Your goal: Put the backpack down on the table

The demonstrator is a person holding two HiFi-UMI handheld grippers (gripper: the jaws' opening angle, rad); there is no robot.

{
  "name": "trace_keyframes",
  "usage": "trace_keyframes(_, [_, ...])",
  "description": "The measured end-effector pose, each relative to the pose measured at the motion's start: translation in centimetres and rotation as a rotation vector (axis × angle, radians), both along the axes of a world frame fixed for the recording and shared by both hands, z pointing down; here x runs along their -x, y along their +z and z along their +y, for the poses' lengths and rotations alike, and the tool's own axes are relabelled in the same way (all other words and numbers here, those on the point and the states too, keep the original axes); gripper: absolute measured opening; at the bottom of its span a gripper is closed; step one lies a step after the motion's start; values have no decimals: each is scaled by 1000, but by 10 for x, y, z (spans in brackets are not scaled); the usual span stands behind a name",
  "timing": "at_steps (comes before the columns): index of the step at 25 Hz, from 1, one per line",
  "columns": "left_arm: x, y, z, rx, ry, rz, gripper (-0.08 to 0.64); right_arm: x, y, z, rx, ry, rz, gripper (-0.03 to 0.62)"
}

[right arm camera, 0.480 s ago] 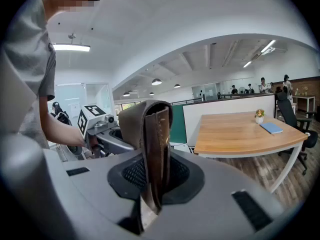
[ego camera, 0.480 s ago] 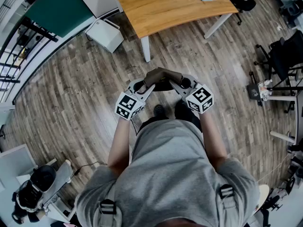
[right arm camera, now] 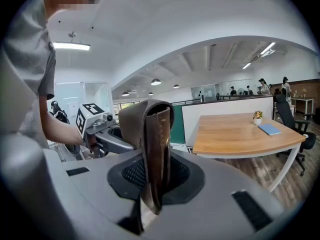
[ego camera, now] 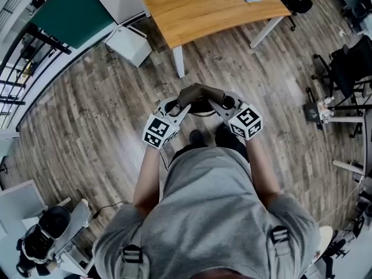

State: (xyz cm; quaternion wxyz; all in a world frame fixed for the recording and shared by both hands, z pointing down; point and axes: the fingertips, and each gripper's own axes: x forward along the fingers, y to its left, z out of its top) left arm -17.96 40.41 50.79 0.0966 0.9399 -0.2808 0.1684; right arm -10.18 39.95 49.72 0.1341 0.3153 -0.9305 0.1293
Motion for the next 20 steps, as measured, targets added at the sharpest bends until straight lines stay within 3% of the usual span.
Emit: trace_keyframes(20, [-15, 2, -2, -3, 23, -33, 110, -15, 4, -3, -3, 28, 20, 64])
